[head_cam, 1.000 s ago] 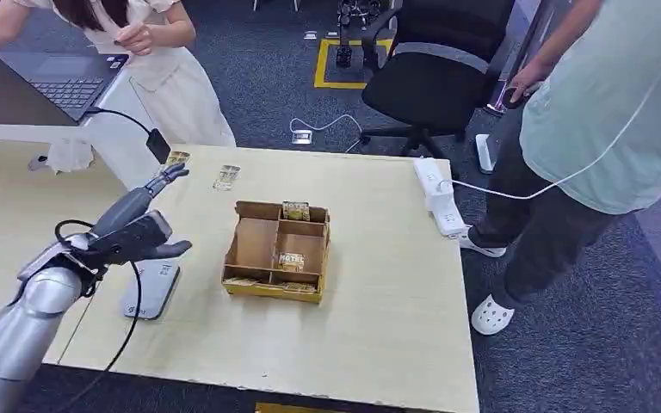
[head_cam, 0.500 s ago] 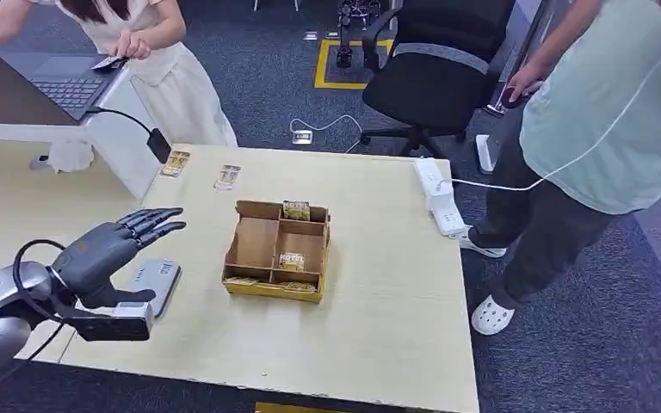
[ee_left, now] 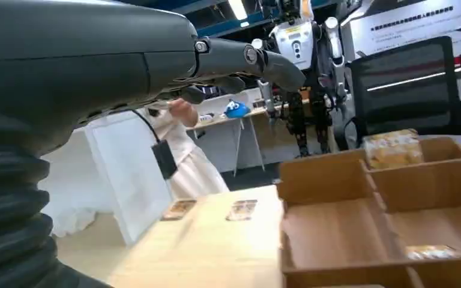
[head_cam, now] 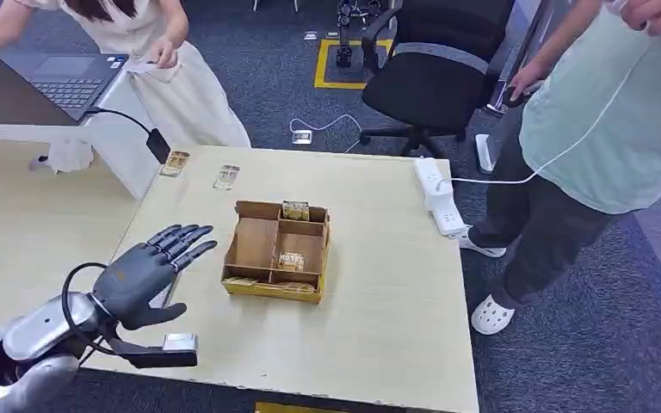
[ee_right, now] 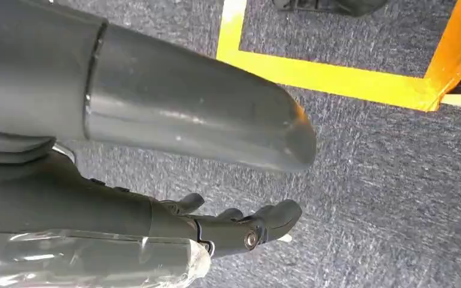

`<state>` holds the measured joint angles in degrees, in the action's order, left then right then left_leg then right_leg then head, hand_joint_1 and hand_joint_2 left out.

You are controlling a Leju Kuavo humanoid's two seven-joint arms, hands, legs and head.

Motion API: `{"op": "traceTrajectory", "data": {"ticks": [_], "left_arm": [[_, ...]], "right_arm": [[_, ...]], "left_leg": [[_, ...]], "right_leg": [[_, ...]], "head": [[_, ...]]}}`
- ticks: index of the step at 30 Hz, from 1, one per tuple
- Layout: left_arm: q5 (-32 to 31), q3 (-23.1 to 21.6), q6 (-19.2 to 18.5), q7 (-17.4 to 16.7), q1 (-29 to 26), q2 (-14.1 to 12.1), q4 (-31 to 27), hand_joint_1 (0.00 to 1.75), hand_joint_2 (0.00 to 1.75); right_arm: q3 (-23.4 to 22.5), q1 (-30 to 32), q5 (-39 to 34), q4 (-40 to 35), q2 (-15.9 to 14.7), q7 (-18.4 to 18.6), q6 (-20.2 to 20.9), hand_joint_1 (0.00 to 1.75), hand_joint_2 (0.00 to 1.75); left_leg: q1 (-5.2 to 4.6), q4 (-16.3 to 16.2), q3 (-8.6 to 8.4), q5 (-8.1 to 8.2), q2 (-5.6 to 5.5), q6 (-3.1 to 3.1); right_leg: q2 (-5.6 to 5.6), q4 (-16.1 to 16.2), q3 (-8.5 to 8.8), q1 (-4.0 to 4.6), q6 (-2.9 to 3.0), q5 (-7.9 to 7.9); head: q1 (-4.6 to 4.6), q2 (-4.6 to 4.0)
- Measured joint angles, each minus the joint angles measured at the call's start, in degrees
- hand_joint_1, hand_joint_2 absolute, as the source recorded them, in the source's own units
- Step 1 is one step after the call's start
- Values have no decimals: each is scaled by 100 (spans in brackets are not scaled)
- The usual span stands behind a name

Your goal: Pass the card to the sensor for recognition and then transmit it.

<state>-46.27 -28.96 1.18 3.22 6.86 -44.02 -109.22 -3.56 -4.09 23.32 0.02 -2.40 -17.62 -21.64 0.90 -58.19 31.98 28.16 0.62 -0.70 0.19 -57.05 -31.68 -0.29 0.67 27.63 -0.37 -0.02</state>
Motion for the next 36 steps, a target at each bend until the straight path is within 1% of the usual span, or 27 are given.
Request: {"op": "traceTrajectory", "data": {"ticks": [4,8,9,12,16,18,20,22,23,25,28,32,36], "left_arm": [[-320,-313,223,-330,-198,323,-68,0,175],[-967,-576,341,-904,-318,805,-77,0,175],[-1110,-623,391,-1055,-358,961,-77,0,175],[-1296,-744,453,-1237,-481,1304,-74,0,175],[-1513,-818,475,-1458,-595,1634,-72,0,175],[-1788,-820,474,-1652,-642,1806,-50,0,175],[-2068,-818,516,-1795,-716,1939,15,0,175],[-2217,-814,602,-1836,-774,1992,77,0,175],[-2450,-801,599,-1956,-798,2086,155,0,175],[-2600,-750,586,-2062,-799,2208,203,0,175],[-2693,-647,564,-2140,-803,2381,264,0,175],[-2752,-446,630,-2177,-869,2554,446,0,175],[-2779,-344,429,-2254,-793,2743,533,0,175]], "right_arm": [[-48,15,-72,2,28,4,-17,0,0],[-92,11,-140,0,66,13,-20,0,0],[-103,11,-175,0,74,22,-35,0,0],[-116,10,-192,0,109,66,-70,0,0],[-114,11,-217,0,109,103,-68,0,0],[-116,7,-269,0,131,175,-144,0,0],[-114,7,-304,0,173,229,-243,0,0],[-114,18,-335,0,199,225,-258,0,0],[-114,14,-367,0,229,219,-258,0,0],[-111,3,-391,0,256,221,-258,0,0],[-92,-14,-400,0,269,258,-254,0,0],[-50,-3,-429,0,280,236,-249,0,0],[4,-64,-433,0,299,319,-238,0,0]], "left_leg": [[0,0,0,0,-2,0],[-2,0,1,0,-3,0],[-1,0,0,0,-3,0],[-1,0,0,0,-3,0],[-2,0,0,0,-3,0],[-1,0,0,0,-3,0],[0,0,-1,0,-3,0],[0,1,-2,0,-3,0],[0,1,0,0,-5,0],[0,2,0,0,-11,0],[0,2,0,-1,-11,-1],[0,1,0,-1,-11,-1],[0,1,-1,-1,-13,-1]], "right_leg": [[-1,1,-1,0,0,0],[-2,1,0,-1,0,0],[-3,1,0,-1,0,0],[-3,1,0,-1,0,0],[-3,1,0,-2,0,0],[-3,1,0,-1,0,0],[-3,1,0,-1,0,0],[-3,1,-1,-1,0,0],[-5,0,-2,-1,0,0],[-9,0,-1,0,0,0],[-10,-1,0,0,0,0],[-10,-1,0,0,0,0],[-11,-1,0,-1,0,0]], "head": [[-2,0],[-2,0],[0,0],[0,0],[-2,0],[0,0],[-2,0],[-2,0],[-2,0],[-2,0],[0,0],[-2,0],[-2,0]]}}
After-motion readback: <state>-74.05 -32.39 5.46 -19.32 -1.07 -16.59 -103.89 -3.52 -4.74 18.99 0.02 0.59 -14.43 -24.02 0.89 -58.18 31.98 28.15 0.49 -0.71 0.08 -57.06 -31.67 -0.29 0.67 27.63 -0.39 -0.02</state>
